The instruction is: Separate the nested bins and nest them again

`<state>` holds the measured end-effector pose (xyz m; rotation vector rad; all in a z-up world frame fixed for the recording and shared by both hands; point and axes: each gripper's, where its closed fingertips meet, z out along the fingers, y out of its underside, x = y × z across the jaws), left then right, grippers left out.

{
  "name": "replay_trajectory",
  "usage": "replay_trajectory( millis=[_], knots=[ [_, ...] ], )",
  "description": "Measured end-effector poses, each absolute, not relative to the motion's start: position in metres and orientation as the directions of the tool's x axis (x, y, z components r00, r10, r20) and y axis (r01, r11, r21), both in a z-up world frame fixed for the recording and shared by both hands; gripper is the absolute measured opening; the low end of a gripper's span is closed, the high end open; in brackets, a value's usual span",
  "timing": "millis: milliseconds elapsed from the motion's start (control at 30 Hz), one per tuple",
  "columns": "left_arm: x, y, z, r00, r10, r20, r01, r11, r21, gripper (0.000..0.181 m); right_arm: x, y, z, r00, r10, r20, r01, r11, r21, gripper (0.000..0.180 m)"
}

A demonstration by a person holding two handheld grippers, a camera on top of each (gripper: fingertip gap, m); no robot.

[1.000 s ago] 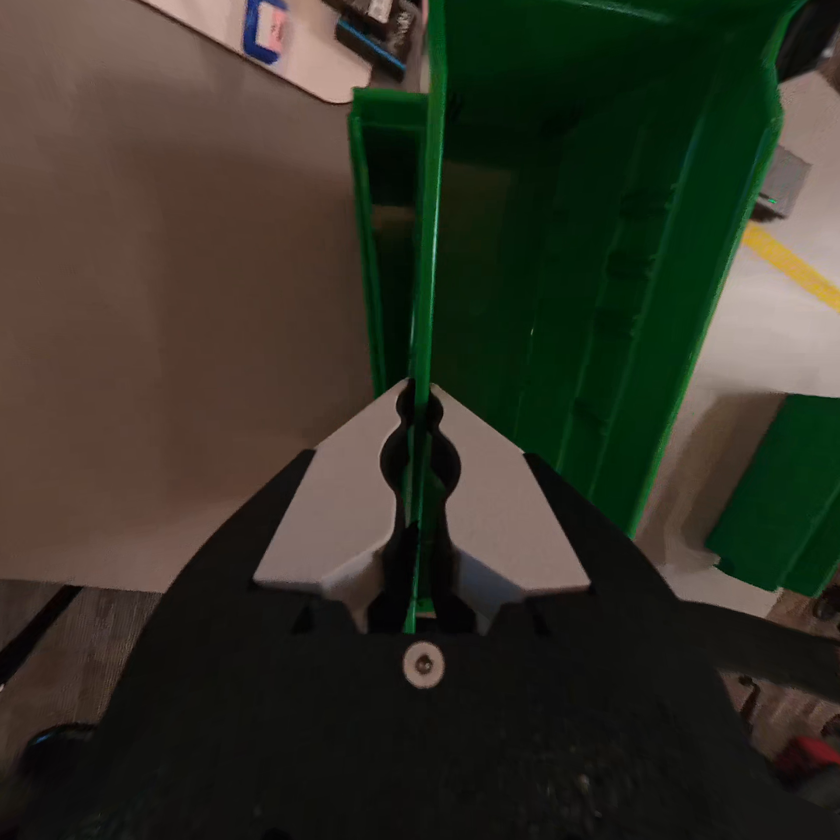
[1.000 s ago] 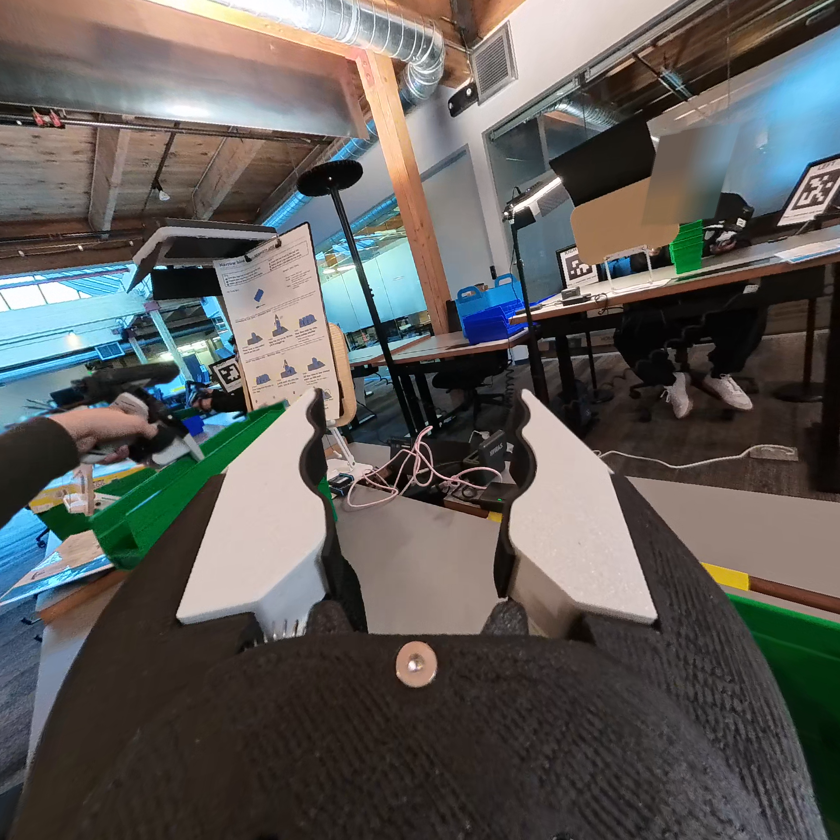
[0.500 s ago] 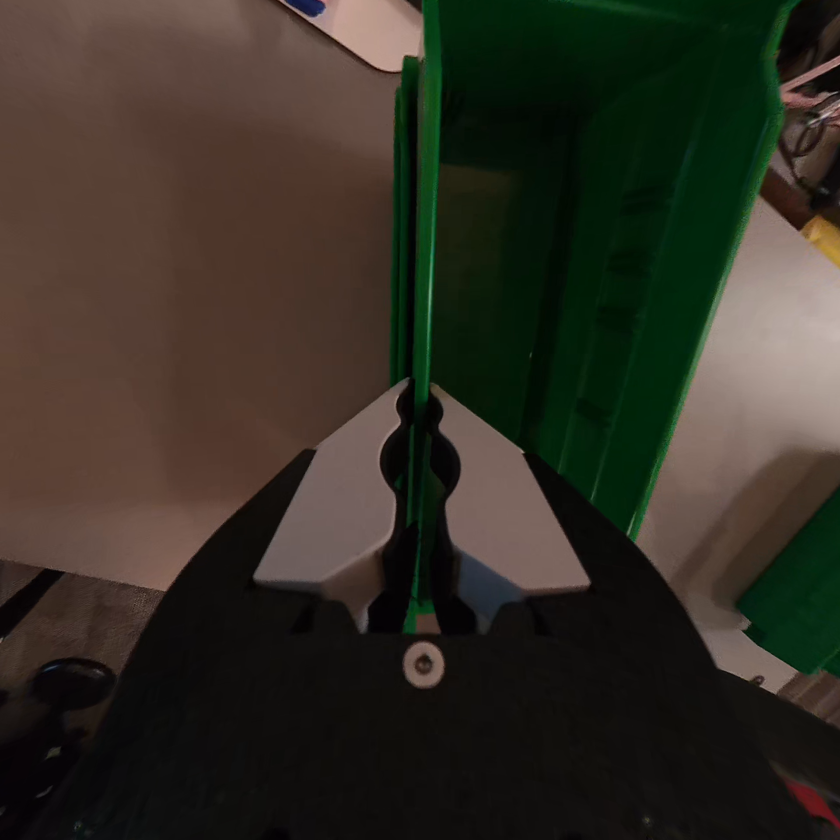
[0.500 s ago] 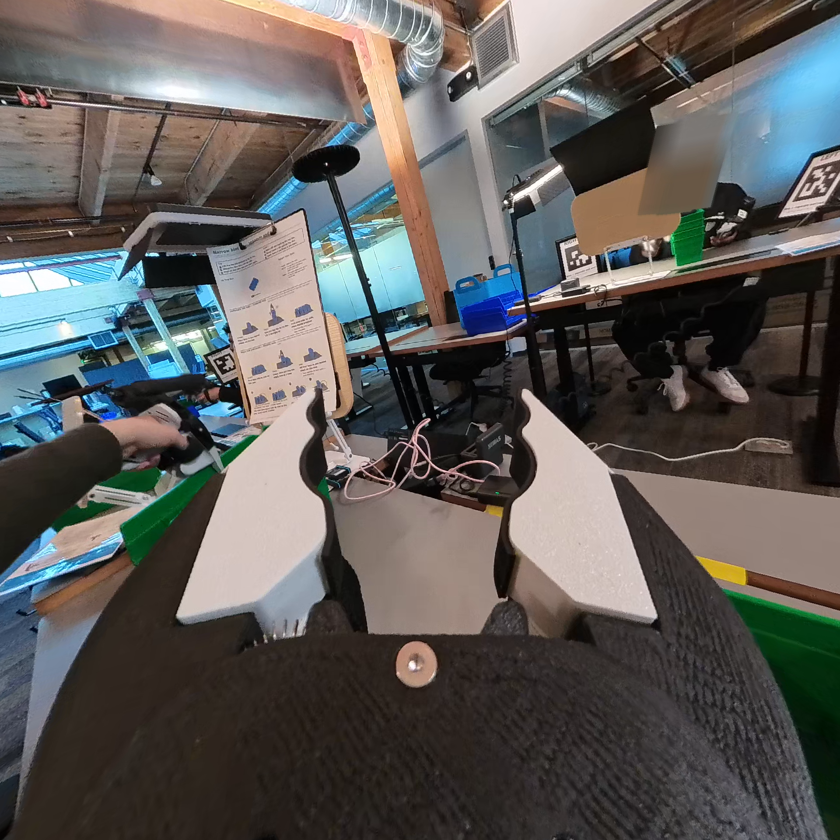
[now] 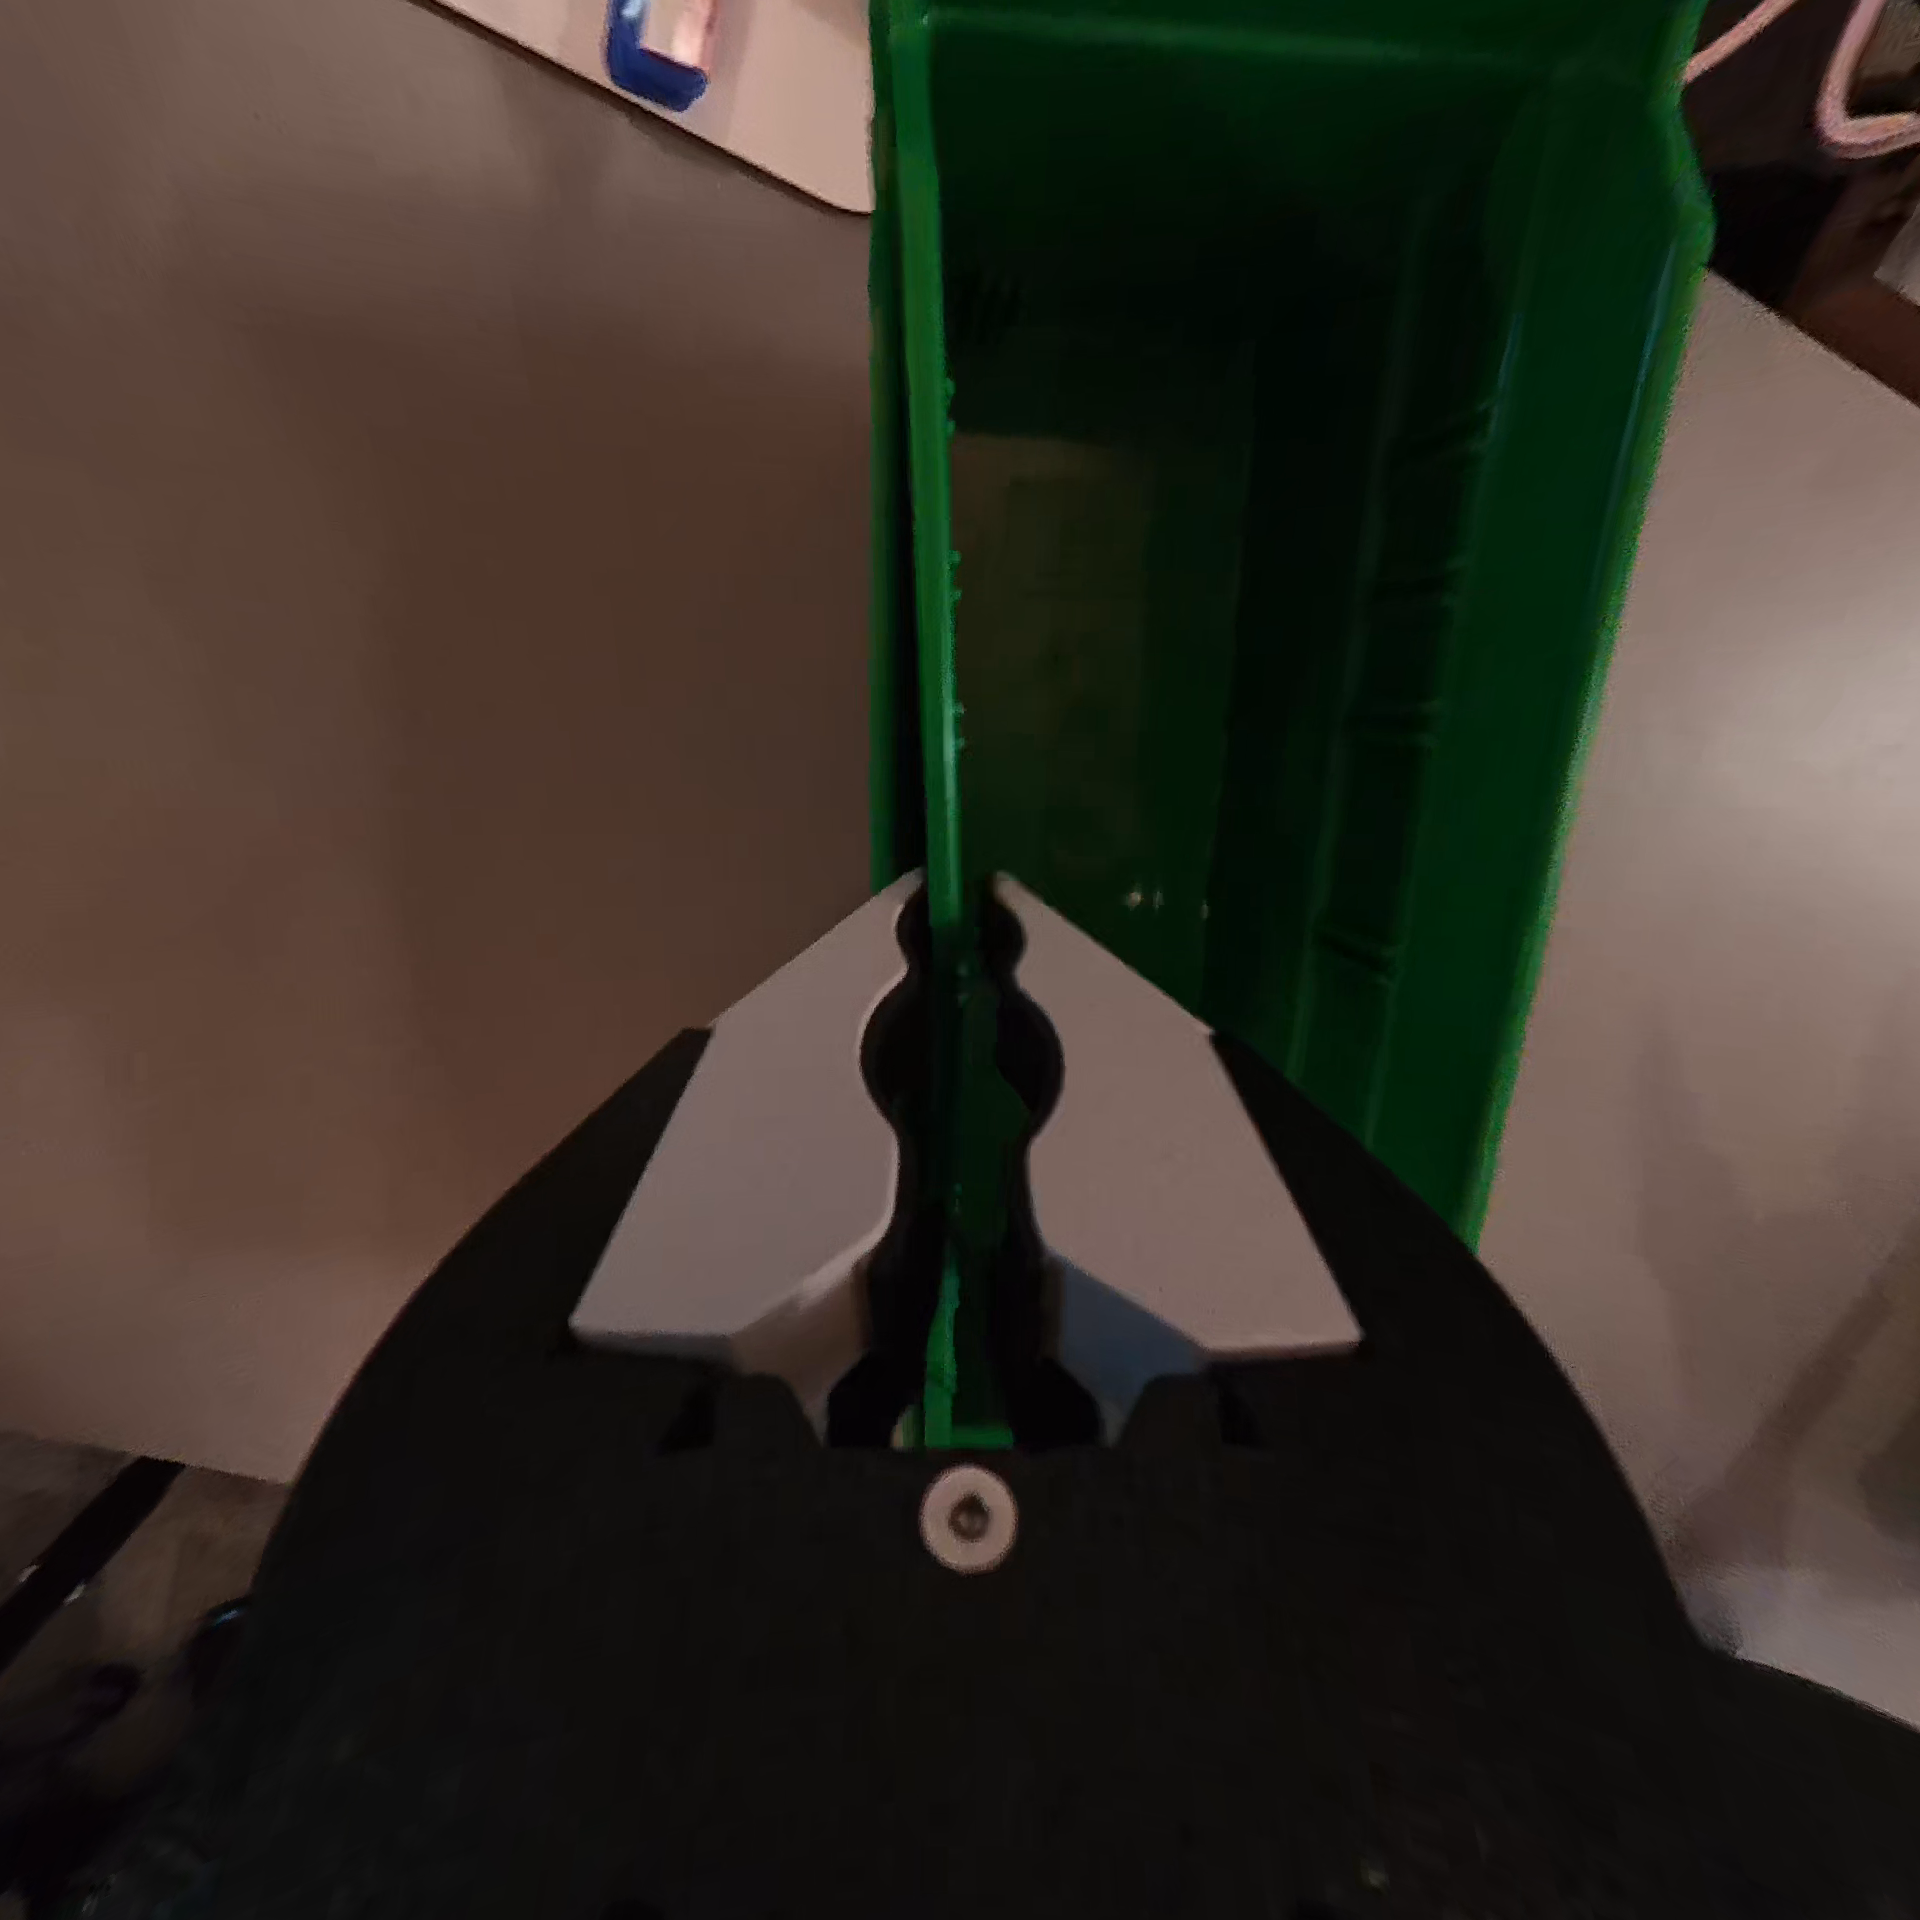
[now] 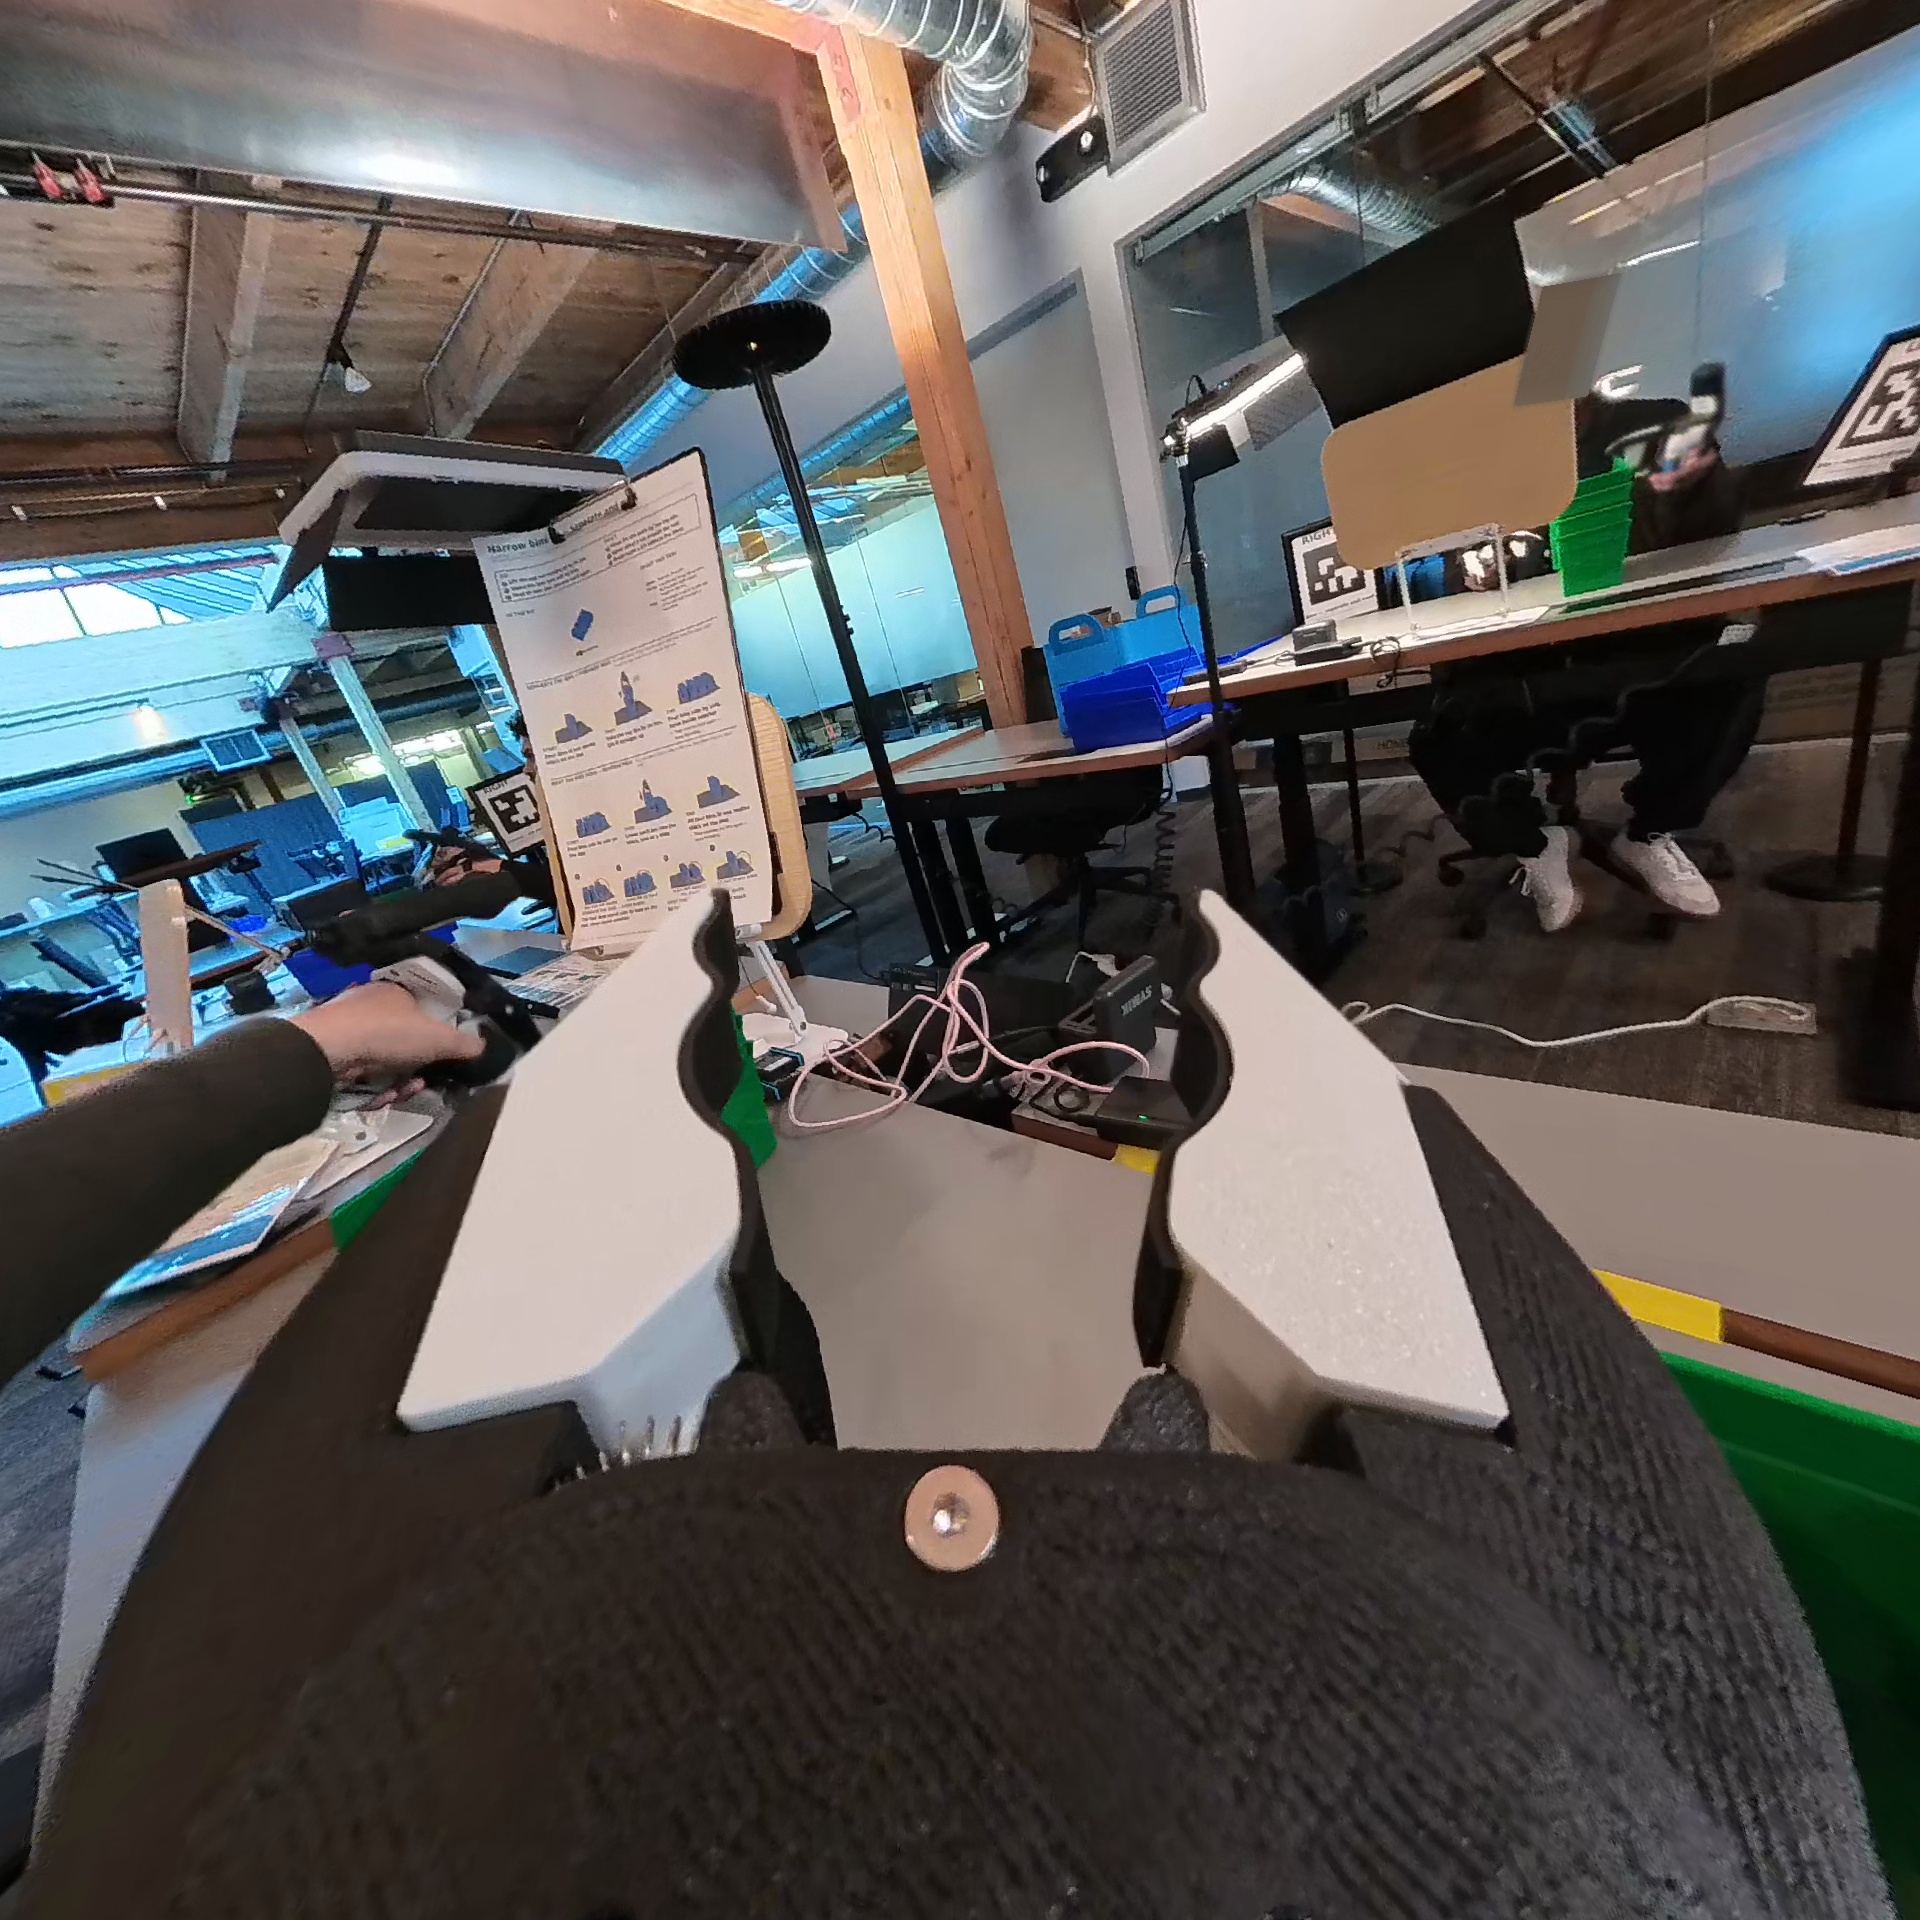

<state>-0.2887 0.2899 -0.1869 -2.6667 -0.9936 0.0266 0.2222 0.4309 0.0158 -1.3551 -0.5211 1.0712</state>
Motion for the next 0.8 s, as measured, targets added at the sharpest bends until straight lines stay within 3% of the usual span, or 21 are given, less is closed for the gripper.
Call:
replay_trajectory(
  millis=[100,167,267,367,467,600,733,800],
  knots=[
    [-0.275,0.307,-0.175,0.746,0.608,0.272,0.666,-0.683,-0.301,0.054,0.222,0.431,0.016,0.470,0.844,-0.260,-0.303,-0.123,-0.945,0.085],
    [-0.281,0.314,-0.156,0.785,0.559,0.267,0.618,-0.673,-0.408,0.093,0.224,0.430,0.016,0.476,0.841,-0.257,-0.302,-0.118,-0.946,0.085],
    [-0.284,0.317,-0.112,0.859,0.484,0.169,0.476,-0.631,-0.613,0.126,0.231,0.428,0.020,0.494,0.833,-0.249,-0.306,-0.102,-0.947,0.085],
    [-0.226,0.346,-0.052,0.937,0.294,0.187,0.315,-0.489,-0.813,0.131,0.249,0.423,0.029,0.541,0.808,-0.236,-0.331,-0.053,-0.942,0.085],
    [-0.114,0.386,-0.033,0.969,0.001,0.248,0.218,-0.479,-0.850,0.131,0.278,0.419,0.039,0.634,0.743,-0.214,-0.353,0.032,-0.935,0.085],
    [0.029,0.443,-0.065,0.891,-0.234,0.388,0.191,-0.584,-0.789,0.156,0.319,0.411,0.052,0.740,0.642,-0.199,-0.370,0.142,-0.918,0.084],
    [0.170,0.481,-0.120,0.717,-0.329,0.615,0.186,-0.759,-0.623,0.158,0.345,0.404,0.060,0.778,0.589,-0.219,-0.405,0.204,-0.891,0.084],
    [0.220,0.488,-0.154,0.721,-0.318,0.616,0.105,-0.828,-0.550,0.158,0.348,0.403,0.061,0.785,0.580,-0.216,-0.402,0.213,-0.890,0.084]
  ],
)
